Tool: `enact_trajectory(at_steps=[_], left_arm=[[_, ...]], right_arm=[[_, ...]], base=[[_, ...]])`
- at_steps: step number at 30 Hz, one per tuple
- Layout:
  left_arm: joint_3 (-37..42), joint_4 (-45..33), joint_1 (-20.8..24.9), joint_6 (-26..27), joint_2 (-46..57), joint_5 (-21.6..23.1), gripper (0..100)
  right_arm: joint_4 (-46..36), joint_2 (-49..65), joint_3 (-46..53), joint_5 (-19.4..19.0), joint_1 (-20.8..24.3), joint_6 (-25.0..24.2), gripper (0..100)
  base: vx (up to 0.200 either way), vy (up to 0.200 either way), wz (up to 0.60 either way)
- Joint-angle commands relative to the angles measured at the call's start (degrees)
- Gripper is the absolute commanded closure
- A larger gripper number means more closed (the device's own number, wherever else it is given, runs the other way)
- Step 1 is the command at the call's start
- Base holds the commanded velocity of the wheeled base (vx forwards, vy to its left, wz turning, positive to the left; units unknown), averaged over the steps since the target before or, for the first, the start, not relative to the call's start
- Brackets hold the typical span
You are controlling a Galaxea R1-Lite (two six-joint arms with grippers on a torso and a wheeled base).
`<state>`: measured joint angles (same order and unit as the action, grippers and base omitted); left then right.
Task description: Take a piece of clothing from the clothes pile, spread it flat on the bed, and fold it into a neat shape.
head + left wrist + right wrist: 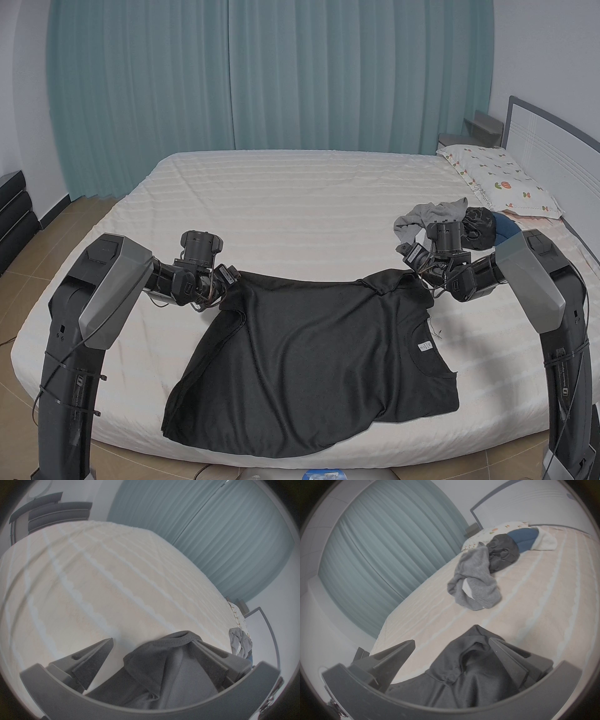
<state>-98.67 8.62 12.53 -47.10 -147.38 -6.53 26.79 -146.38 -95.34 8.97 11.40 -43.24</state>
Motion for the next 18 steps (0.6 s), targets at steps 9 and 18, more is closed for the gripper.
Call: enact_trajectory(at_steps=[9,18], left_arm=[[10.3,-5.1,-5.0,-2.5,11.9,12.0,0],[17.8,-3.3,-6.5,-4.1,16.0,17.7,0]], right_arm=[[-8.2,6.8,5.6,-9.5,-2.2,-7.8,0],[-9.1,5.1,5.4,-10.9,-1.4,-7.9,0]], base=[[0.0,0.0,0.0],[0.0,0.0,0.0]])
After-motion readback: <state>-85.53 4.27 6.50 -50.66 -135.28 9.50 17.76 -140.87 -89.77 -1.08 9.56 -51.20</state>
